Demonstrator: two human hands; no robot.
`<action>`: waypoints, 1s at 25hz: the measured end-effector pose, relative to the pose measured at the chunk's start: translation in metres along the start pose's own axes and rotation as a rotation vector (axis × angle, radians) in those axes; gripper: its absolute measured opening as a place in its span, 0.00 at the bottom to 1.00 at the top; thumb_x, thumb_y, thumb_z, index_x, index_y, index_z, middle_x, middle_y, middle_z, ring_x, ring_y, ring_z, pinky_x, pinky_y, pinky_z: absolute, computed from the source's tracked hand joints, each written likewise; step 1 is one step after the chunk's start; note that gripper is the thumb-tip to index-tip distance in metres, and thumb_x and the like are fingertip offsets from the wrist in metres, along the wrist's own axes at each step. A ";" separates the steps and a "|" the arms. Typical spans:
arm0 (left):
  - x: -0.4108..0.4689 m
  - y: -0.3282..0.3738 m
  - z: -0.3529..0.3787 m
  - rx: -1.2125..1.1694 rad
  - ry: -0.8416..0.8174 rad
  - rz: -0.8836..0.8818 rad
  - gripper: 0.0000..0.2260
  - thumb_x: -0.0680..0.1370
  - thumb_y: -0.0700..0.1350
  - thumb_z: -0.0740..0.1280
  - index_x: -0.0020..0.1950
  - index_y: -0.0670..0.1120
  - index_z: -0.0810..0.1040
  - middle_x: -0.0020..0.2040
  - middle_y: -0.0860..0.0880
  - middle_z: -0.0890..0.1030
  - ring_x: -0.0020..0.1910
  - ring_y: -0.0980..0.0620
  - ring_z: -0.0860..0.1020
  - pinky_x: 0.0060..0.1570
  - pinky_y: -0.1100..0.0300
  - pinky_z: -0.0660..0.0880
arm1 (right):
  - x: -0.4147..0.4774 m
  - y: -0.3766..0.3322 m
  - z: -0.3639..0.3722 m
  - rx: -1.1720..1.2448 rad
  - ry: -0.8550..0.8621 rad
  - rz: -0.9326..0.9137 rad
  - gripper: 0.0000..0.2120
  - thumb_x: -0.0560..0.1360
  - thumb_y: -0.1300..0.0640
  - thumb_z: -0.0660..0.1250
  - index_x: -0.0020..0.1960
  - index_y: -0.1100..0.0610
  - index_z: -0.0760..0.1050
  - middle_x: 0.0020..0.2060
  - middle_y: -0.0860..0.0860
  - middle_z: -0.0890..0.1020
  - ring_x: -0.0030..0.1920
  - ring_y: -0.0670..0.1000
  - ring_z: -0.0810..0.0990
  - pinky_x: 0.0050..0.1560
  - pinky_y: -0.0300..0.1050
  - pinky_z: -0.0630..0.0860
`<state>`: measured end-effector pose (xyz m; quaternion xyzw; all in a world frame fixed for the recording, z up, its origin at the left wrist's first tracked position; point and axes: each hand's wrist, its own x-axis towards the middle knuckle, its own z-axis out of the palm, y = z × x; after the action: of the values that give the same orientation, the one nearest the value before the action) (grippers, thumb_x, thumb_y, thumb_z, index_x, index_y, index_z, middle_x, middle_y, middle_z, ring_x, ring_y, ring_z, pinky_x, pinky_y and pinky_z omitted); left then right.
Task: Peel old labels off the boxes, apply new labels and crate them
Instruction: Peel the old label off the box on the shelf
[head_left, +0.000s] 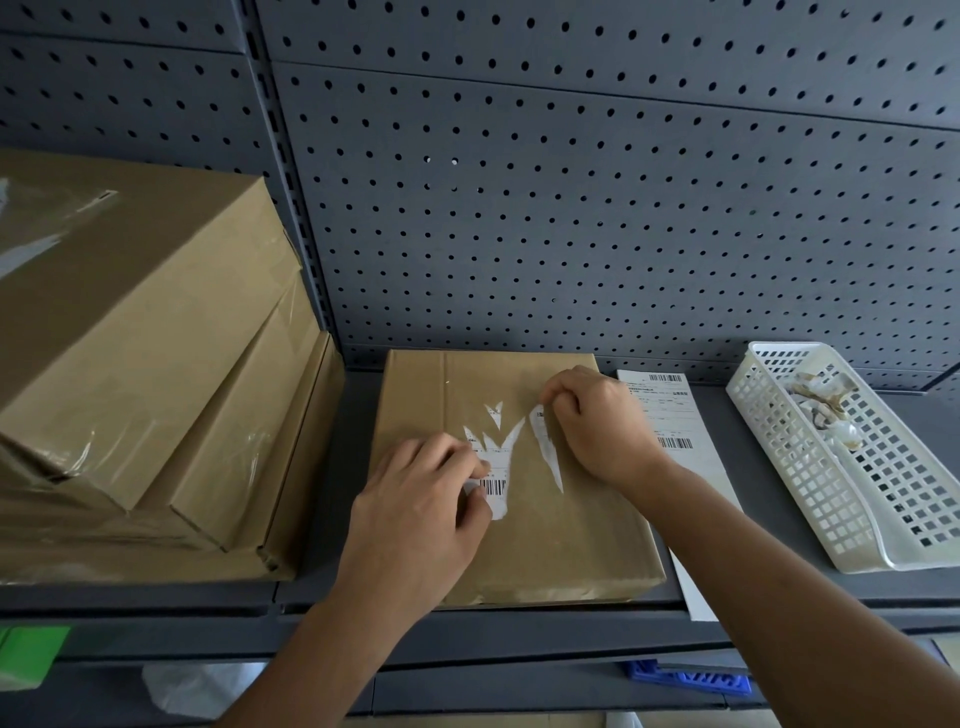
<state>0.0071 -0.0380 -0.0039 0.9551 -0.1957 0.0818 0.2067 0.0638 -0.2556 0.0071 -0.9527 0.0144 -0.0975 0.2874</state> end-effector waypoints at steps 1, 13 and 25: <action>0.000 0.000 0.000 -0.003 0.002 -0.002 0.08 0.78 0.55 0.60 0.55 0.59 0.76 0.56 0.64 0.73 0.57 0.61 0.71 0.41 0.66 0.71 | 0.000 0.001 -0.001 0.006 -0.005 0.005 0.13 0.75 0.63 0.57 0.40 0.54 0.80 0.43 0.46 0.81 0.44 0.51 0.79 0.47 0.51 0.78; 0.000 0.000 0.000 -0.007 0.003 -0.004 0.08 0.78 0.55 0.60 0.55 0.60 0.75 0.56 0.64 0.73 0.57 0.62 0.71 0.41 0.65 0.72 | 0.002 -0.004 -0.020 0.183 -0.062 0.161 0.16 0.78 0.61 0.55 0.43 0.49 0.81 0.40 0.42 0.82 0.35 0.40 0.77 0.31 0.32 0.68; 0.000 0.001 -0.001 -0.008 -0.003 -0.008 0.10 0.77 0.56 0.58 0.55 0.59 0.75 0.56 0.64 0.73 0.56 0.62 0.70 0.42 0.66 0.72 | 0.013 -0.008 -0.020 -0.116 -0.120 -0.041 0.03 0.74 0.62 0.68 0.45 0.58 0.81 0.44 0.49 0.81 0.40 0.45 0.77 0.44 0.34 0.75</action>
<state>0.0071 -0.0384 -0.0026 0.9552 -0.1926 0.0785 0.2107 0.0721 -0.2612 0.0301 -0.9720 -0.0167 -0.0450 0.2299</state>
